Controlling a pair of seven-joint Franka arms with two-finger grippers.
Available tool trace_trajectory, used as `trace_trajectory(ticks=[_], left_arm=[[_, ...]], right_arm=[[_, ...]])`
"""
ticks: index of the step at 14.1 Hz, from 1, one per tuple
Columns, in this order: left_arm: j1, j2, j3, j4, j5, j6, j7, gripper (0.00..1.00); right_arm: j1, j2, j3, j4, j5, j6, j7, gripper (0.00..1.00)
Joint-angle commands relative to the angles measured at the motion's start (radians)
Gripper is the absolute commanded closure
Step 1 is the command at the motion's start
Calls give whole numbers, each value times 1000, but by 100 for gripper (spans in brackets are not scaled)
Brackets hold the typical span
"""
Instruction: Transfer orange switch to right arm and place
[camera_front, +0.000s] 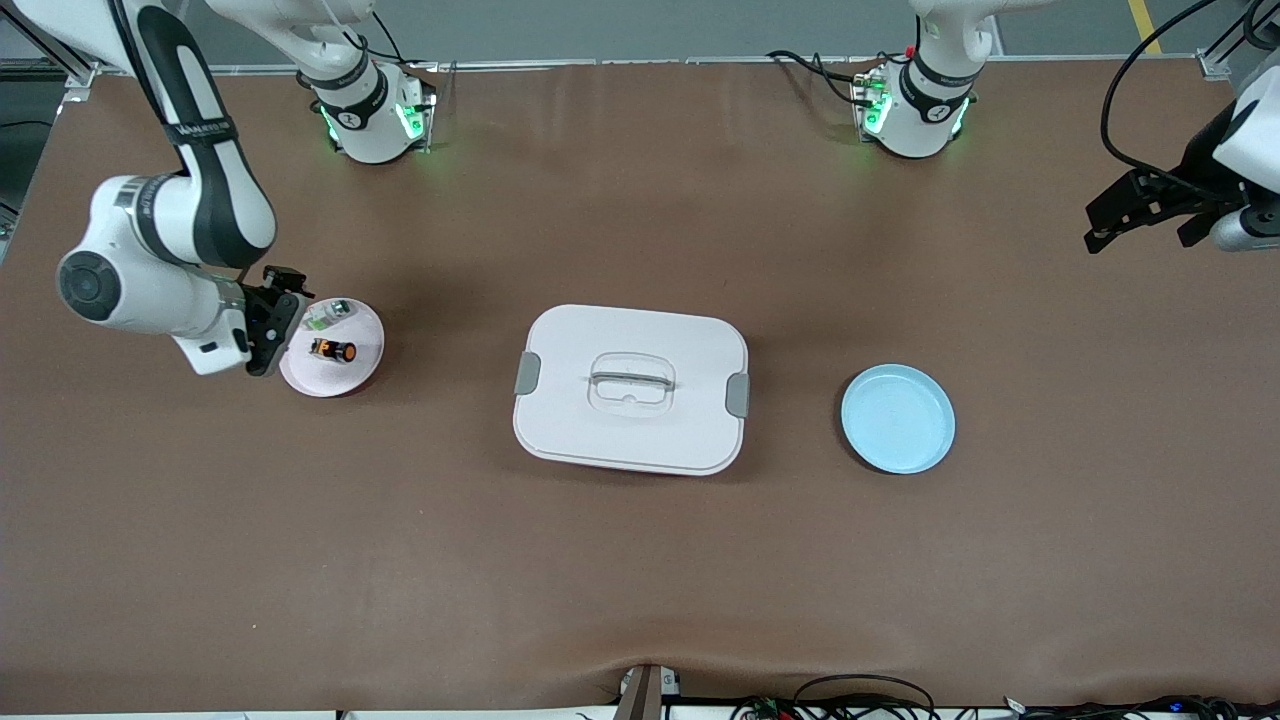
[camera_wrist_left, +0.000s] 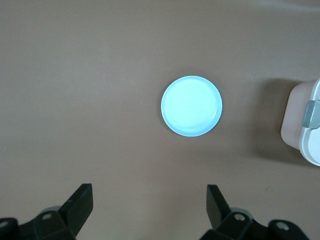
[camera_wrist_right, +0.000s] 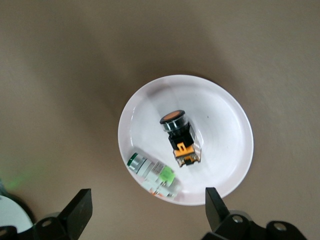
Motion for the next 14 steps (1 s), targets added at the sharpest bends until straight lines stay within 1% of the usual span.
trace_trajectory(ticks=[1,5,7,9,12,14], left_arm=[[1,16,-21,25,-12,-15,4,0],[3,16,-35,25,-15,-16,-7,0],[4,14,-33,24,-15,-16,-40,0],[10,13,-33,24,-15,-16,-50,0],[13,10,-33,24,-13,-18,-48,0],[13,10,-33,24,-7,-18,-37,0]], right_arm=[[7,-60,2,34,14,-83,274,0],[12,-138,5,51,14,-97,707,0],[23,-175,5,54,12,-97,851,0],[20,-219,-1,98,11,-106,896,0],[2,-285,-6,222,-2,-237,896,0],[9,-301,5,313,-3,-316,896,0]])
